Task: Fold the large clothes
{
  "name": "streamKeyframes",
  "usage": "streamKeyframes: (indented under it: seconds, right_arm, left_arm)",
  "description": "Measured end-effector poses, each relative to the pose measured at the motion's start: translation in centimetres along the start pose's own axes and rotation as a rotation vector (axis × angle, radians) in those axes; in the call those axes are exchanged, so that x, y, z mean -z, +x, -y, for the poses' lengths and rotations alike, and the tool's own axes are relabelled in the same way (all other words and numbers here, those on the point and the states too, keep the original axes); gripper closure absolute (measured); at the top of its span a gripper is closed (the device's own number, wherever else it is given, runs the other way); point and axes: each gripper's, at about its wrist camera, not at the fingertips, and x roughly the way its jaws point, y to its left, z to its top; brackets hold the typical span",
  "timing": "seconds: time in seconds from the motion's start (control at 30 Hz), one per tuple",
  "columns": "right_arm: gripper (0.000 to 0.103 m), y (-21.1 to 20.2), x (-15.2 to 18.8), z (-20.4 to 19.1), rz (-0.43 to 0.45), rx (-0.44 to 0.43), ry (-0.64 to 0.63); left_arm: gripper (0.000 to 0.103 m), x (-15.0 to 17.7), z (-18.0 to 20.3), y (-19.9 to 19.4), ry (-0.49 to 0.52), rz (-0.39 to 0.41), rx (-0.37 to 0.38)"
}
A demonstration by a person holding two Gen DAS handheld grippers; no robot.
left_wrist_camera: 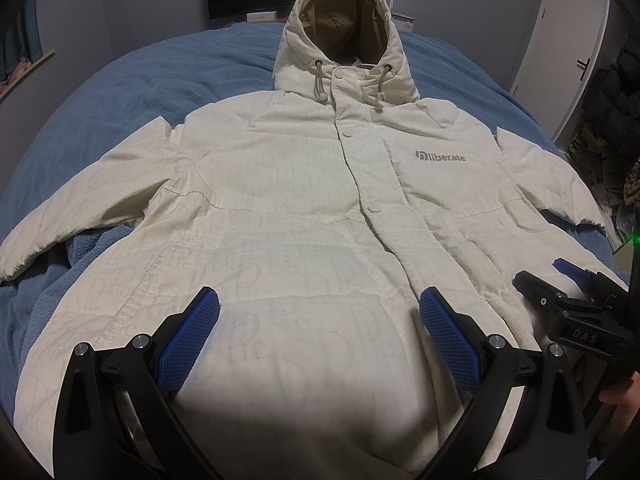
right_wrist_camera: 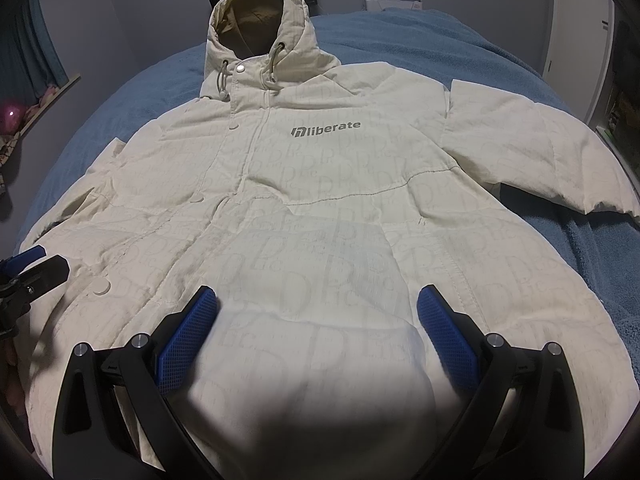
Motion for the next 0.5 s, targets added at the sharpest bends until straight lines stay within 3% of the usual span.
streamKeyframes:
  seconds: [0.2, 0.23, 0.3, 0.4, 0.5]
  right_arm:
    - [0.007, -3.0, -2.0, 2.0, 0.048, -0.064, 0.121]
    - [0.007, -4.3, -2.9, 2.5, 0.090, -0.039, 0.137]
    - [0.007, -6.8, -4.5, 3.2, 0.191, 0.099, 0.140]
    - [0.007, -10.1, -6.8, 4.5, 0.369, 0.241, 0.082]
    - [0.007, -10.8, -9.5, 8.0, 0.365, 0.262, 0.078]
  left_arm:
    - [0.006, -0.2, -0.2, -0.8, -0.039, 0.022, 0.061]
    - [0.006, -0.4, -0.4, -1.4, -0.057, 0.039, 0.077]
    - [0.006, -1.2, -0.7, -3.0, -0.075, 0.095, 0.109]
    - [0.006, -3.7, -0.2, -6.3, -0.045, 0.234, 0.121]
    - [0.006, -6.8, 0.9, -8.3, 0.028, 0.336, 0.098]
